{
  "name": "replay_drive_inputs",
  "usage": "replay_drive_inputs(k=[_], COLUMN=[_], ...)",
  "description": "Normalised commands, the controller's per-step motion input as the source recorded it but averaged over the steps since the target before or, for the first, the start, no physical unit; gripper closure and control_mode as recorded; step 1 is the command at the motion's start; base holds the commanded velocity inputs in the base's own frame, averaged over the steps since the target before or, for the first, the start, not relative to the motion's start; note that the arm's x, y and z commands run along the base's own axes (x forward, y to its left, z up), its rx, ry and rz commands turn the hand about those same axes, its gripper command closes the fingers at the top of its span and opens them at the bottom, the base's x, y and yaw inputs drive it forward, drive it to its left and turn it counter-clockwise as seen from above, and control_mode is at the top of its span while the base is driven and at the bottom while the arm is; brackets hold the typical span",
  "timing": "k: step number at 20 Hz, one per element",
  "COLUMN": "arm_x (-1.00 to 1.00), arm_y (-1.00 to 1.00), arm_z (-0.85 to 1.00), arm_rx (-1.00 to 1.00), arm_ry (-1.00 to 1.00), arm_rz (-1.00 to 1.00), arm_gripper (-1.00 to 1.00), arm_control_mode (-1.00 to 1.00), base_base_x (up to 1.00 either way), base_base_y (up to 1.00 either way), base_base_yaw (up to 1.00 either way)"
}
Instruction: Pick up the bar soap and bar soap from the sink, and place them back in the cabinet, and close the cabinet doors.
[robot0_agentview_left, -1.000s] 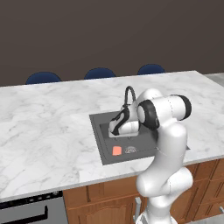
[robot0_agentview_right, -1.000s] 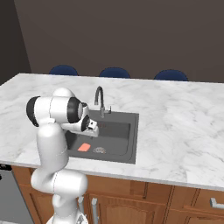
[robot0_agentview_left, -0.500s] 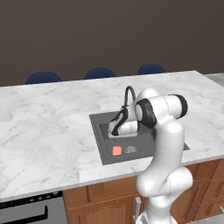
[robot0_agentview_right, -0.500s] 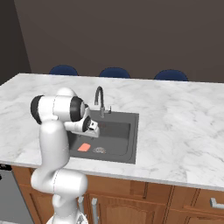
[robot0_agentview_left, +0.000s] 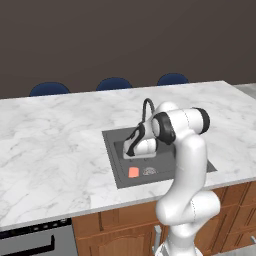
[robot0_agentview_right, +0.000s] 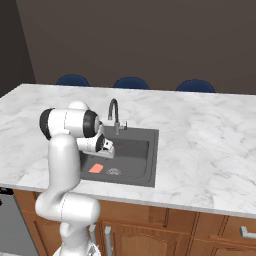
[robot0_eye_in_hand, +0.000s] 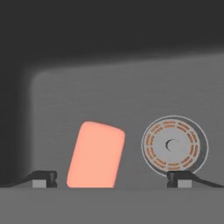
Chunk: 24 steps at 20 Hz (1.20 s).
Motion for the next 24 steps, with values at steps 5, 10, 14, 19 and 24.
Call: replay_drive_inputs(k=[5,10,14,19,24], arm_x=[0.15,0.14,0.11,0.1,0.11], arm_y=[0.0,0.0,0.0,0.0,0.0], arm_z=[-0.14,-0.11,-0.11,-0.12,-0.13], arm_rx=[0.0,0.0,0.0,0.0,0.0], arm_ry=[0.01,0.0,0.0,0.0,0.0], arm_rz=[0.0,0.0,0.0,0.0,0.0], arm_gripper=[-1.0,-1.0,-1.0,-1.0,-1.0], arm_control_mode=[-1.0,-1.0,-1.0,-1.0,-1.0], base_base_x=[0.0,0.0,0.0,0.0,0.0], base_base_y=[0.0,0.0,0.0,0.0,0.0], base_base_yaw=[0.0,0.0,0.0,0.0,0.0])
